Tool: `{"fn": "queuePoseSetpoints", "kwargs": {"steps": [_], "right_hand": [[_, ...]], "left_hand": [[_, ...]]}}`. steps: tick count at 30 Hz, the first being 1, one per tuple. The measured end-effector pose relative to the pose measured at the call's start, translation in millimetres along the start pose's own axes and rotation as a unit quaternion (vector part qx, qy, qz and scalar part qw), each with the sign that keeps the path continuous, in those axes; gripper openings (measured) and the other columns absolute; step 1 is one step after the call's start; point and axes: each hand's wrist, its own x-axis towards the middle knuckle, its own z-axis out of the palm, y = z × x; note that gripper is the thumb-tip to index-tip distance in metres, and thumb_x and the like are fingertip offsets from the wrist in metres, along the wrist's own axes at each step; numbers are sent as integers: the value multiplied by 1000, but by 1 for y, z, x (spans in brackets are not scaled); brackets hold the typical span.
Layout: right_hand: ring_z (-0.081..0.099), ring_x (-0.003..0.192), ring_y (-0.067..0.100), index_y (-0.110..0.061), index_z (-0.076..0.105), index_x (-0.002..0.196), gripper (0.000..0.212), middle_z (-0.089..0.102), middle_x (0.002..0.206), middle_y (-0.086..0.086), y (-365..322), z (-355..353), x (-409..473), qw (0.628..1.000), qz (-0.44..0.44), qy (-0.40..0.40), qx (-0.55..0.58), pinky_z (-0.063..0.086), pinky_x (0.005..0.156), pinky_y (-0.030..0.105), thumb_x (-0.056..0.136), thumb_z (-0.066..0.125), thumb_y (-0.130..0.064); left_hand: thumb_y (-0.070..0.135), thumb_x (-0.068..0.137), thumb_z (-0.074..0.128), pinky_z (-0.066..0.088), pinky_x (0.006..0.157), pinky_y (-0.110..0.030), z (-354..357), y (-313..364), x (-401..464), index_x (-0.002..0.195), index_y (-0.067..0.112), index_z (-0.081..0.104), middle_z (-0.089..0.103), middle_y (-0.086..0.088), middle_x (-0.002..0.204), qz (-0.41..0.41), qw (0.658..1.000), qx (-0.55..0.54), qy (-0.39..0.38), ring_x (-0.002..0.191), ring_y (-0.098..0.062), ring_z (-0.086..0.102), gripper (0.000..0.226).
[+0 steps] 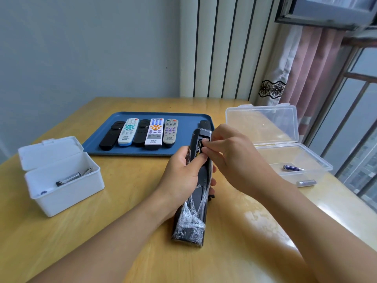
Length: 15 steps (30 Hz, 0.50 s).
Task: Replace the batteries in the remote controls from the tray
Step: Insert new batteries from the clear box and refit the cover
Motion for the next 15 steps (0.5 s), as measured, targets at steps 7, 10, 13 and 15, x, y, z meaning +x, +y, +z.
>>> {"fn": "queuePoseSetpoints", "kwargs": {"steps": [7, 10, 13, 15], "right_hand": [[44, 102, 21, -27, 66, 112, 43, 48, 105, -2, -16, -6, -1, 989, 42, -108, -93, 40, 81, 33, 102, 32, -51], [42, 104, 24, -25, 57, 123, 47, 46, 108, -1, -19, 0, 0, 978, 39, -153, -139, 37, 82, 33, 102, 25, -51], [41, 103, 25, -22, 51, 133, 50, 46, 112, 1, -21, 3, 2, 975, 42, -163, -145, 42, 90, 39, 102, 23, -50], [44, 107, 26, -22, 42, 145, 52, 48, 116, 2, -24, 3, 3, 981, 29, -140, -131, 44, 92, 40, 103, 26, -48]], "left_hand": [[20, 102, 55, 53, 47, -34, -7, 4, 5, 108, 8, 58, 64, -15, 72, -12, 999, 15, 36, 53, -26, 62, 14], [16, 102, 53, 54, 47, -33, -13, 2, 5, 107, 6, 58, 63, -19, 73, -34, 998, 35, 42, 54, -27, 62, 13], [15, 102, 52, 54, 47, -34, -15, 4, 5, 105, 7, 59, 62, -20, 74, -37, 997, 41, 49, 52, -27, 62, 11], [16, 102, 53, 53, 46, -34, -15, 11, 6, 109, 7, 59, 62, -18, 77, -10, 997, 35, 71, 50, -25, 60, 13]]}}
